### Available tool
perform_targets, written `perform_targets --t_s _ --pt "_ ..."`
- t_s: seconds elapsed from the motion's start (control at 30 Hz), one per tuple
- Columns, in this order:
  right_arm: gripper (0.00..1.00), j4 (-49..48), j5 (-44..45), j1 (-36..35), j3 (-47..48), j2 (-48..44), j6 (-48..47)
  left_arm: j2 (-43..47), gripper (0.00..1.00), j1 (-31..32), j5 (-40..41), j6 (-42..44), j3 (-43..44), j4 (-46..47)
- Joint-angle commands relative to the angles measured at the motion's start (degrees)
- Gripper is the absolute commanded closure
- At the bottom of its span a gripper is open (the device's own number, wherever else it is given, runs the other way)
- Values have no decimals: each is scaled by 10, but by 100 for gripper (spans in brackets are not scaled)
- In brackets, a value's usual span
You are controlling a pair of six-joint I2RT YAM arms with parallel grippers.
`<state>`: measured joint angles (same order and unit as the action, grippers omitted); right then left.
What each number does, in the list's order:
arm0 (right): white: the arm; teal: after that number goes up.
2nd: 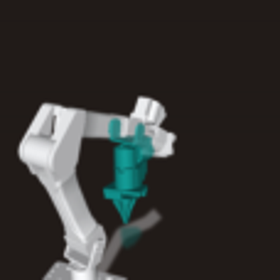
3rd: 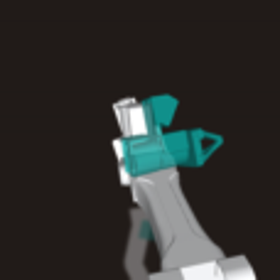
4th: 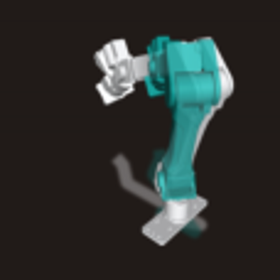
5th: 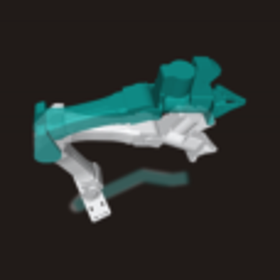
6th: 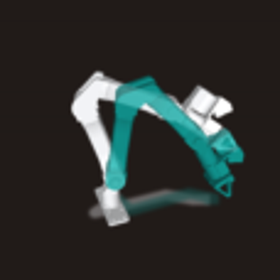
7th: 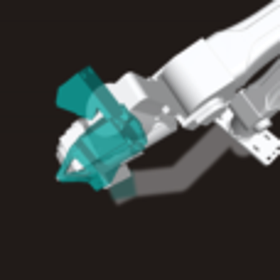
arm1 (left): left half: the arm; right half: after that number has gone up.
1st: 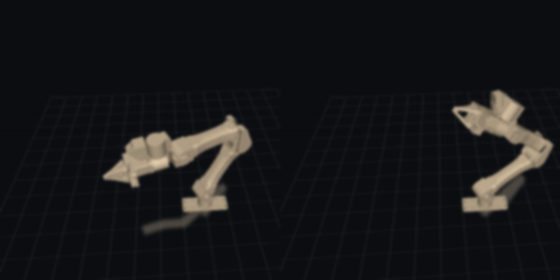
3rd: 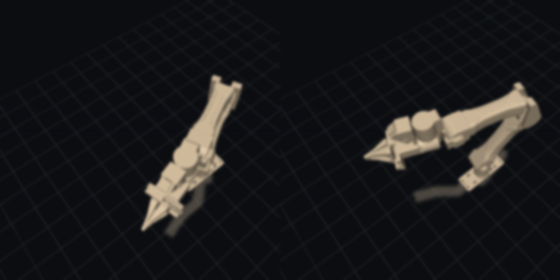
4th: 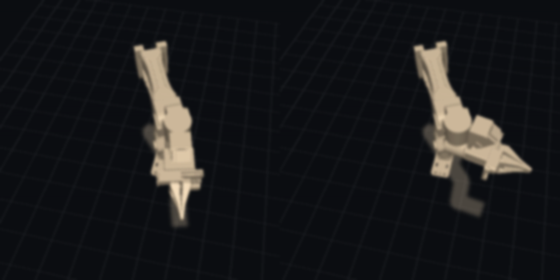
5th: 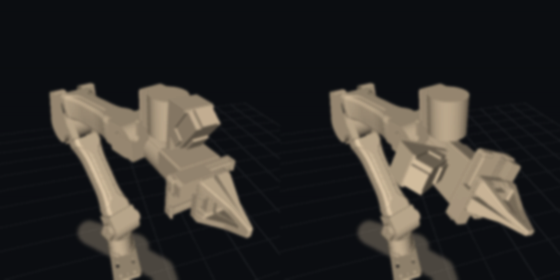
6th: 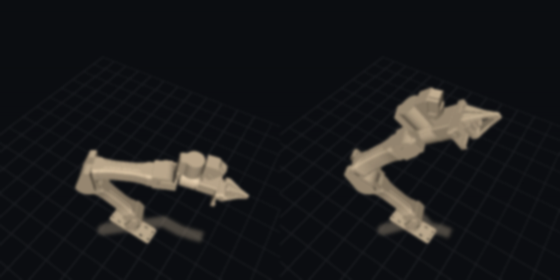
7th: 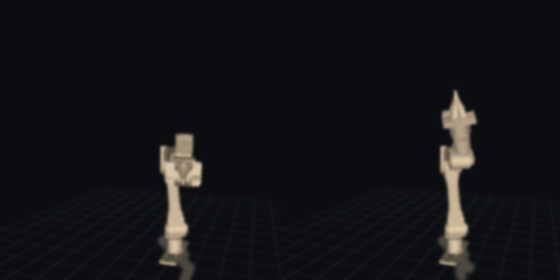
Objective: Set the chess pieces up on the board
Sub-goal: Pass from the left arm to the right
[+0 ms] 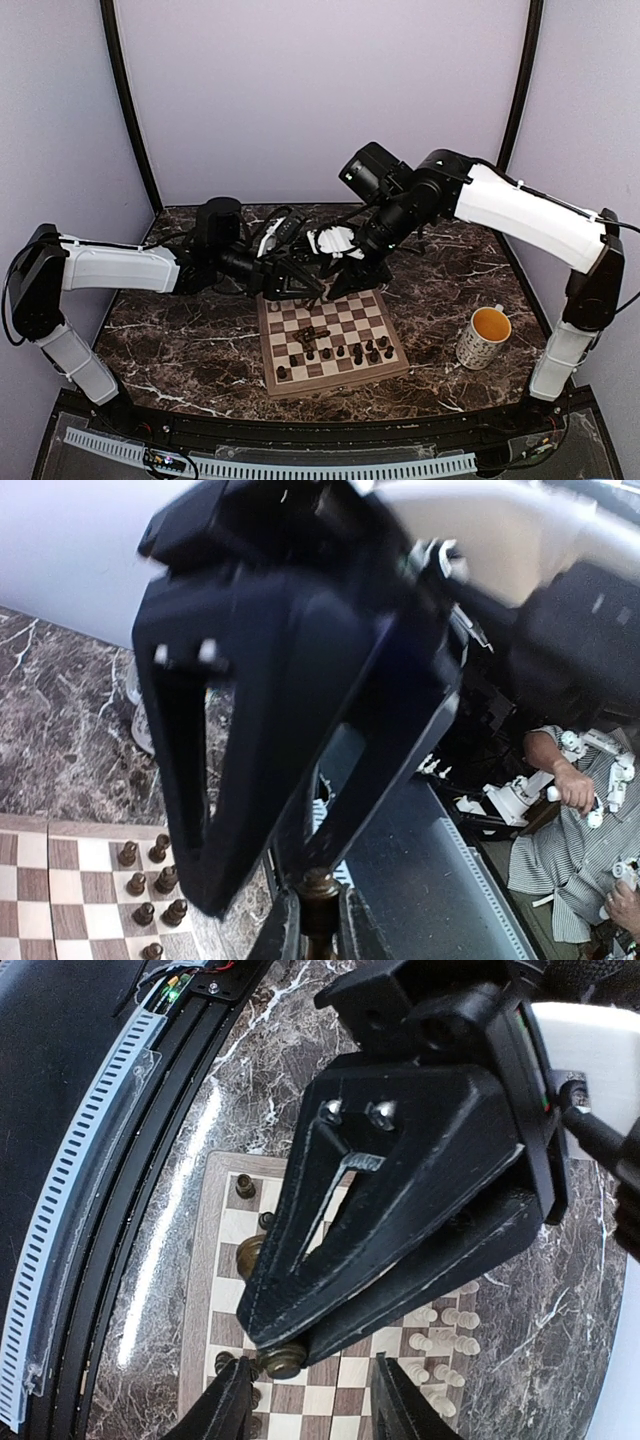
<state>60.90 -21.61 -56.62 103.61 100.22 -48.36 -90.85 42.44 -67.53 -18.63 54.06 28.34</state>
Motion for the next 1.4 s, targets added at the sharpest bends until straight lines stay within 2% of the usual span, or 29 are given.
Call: perform_targets --t_s 0.0,0.07,0.13,0.33,1.0,1.17,1.37 --pt "59 -17 7 -13 -8 -13 9 -3 95 -8 -32 -76 -11 109" --pt "59 -23 11 -17 -9 -12 14 -8 94 -13 -34 -121 -18 163" --pt "60 -32 20 -19 -9 -11 22 -13 94 -15 -37 -136 -19 180" --pt "60 -32 47 -19 5 -15 32 -19 95 -16 -39 -129 -18 164" --pt "58 -31 29 -25 19 -29 42 -29 95 -16 -39 -157 -12 183" --pt "64 -33 33 -30 19 -22 42 -29 95 -18 -40 -175 -19 210" --pt "78 -34 32 -32 21 -21 42 -39 95 -22 -39 -203 -23 244"
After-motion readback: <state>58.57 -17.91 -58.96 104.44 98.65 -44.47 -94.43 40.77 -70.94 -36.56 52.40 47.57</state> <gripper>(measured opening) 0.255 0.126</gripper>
